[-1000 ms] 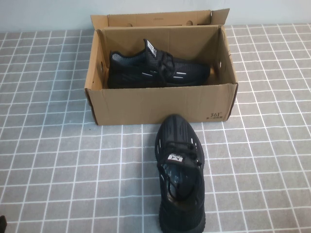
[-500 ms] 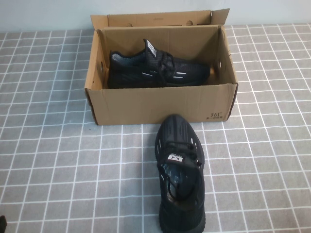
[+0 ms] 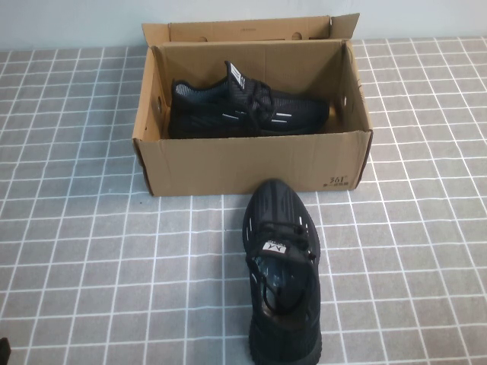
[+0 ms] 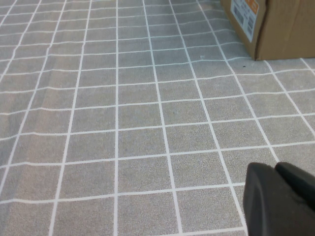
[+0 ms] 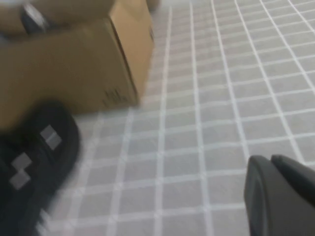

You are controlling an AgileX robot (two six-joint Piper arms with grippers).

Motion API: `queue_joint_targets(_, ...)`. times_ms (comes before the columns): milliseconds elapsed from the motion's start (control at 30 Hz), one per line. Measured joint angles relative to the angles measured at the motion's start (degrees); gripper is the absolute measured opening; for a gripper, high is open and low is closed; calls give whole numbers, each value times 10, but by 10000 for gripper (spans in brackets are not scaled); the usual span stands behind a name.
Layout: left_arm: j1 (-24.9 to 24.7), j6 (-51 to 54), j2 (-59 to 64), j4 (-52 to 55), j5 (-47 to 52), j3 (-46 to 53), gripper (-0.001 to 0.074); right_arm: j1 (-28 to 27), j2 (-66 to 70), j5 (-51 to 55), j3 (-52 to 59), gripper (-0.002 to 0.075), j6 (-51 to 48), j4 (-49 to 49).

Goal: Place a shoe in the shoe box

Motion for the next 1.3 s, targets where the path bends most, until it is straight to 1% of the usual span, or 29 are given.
queue_joint_targets(267, 0, 0, 0, 0, 0, 0, -1, 0, 0, -103, 0, -16, 0, 273)
queue_joint_targets(400, 0, 0, 0, 0, 0, 0, -1, 0, 0, -115, 0, -16, 0, 318)
queue_joint_targets(500, 0, 0, 0, 0, 0, 0, -1, 0, 0, -93, 0, -16, 0, 338)
queue_joint_targets(600, 0, 0, 0, 0, 0, 0, -1, 0, 6, -26, -7, -16, 0, 345)
queue_joint_targets(700, 0, 0, 0, 0, 0, 0, -1, 0, 56, 51, -50, -16, 0, 330)
queue_joint_targets(833, 0, 0, 0, 0, 0, 0, -1, 0, 172, 159, -148, -16, 0, 257)
queue_joint_targets(933, 0, 0, 0, 0, 0, 0, -1, 0, 269, 222, -213, -16, -22, 201)
queue_joint_targets(1033, 0, 0, 0, 0, 0, 0, -1, 0, 355, 257, -270, -16, -67, 173)
queue_joint_targets(1233, 0, 0, 0, 0, 0, 0, -1, 0, 521, 310, -397, -16, -151, 163)
queue_joint_targets(1300, 0, 0, 0, 0, 0, 0, -1, 7, 569, 318, -439, -16, -166, 156)
